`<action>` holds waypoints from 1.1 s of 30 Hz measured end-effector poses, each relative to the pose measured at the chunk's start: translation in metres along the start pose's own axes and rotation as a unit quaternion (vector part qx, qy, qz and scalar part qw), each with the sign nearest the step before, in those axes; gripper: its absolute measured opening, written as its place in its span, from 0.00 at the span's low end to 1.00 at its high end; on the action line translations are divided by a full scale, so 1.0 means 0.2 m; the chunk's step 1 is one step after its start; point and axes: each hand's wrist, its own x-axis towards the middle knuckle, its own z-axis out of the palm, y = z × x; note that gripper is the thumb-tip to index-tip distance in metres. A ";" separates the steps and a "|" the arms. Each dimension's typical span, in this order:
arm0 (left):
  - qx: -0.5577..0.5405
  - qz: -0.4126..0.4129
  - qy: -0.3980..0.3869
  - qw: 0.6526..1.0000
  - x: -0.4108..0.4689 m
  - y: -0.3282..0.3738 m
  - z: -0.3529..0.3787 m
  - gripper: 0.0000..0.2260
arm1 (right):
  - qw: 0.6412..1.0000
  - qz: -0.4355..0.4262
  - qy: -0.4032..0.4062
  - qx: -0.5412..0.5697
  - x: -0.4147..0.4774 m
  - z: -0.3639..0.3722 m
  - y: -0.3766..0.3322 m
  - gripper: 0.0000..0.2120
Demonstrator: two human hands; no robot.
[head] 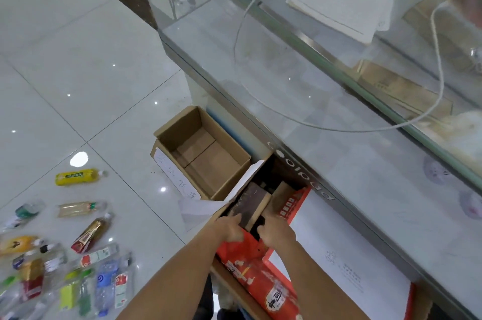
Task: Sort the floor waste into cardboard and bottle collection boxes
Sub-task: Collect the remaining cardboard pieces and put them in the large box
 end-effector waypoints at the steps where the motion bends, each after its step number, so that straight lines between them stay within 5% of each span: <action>1: 0.007 -0.009 -0.008 1.000 -0.05 -0.04 0.00 0.34 | 0.997 -0.025 -0.010 -0.074 -0.02 0.00 -0.02 0.15; 5: -0.010 -0.011 0.029 0.999 -0.31 -0.24 0.03 0.30 | 0.952 -0.120 -0.065 -0.274 -0.15 -0.01 -0.20 0.21; 12: -0.207 -0.076 0.171 0.960 -0.85 -0.88 0.33 0.33 | 0.864 -0.256 -0.134 -0.413 -0.62 0.24 -0.78 0.18; 26: -0.516 -0.301 0.265 0.757 -1.65 -2.45 1.53 0.34 | 0.619 -0.471 -0.183 -0.602 -1.72 1.84 -1.73 0.19; 33: -0.634 -0.351 0.228 0.650 -1.67 -2.59 2.16 0.34 | 0.471 -0.506 -0.208 -0.692 -1.99 2.46 -1.69 0.18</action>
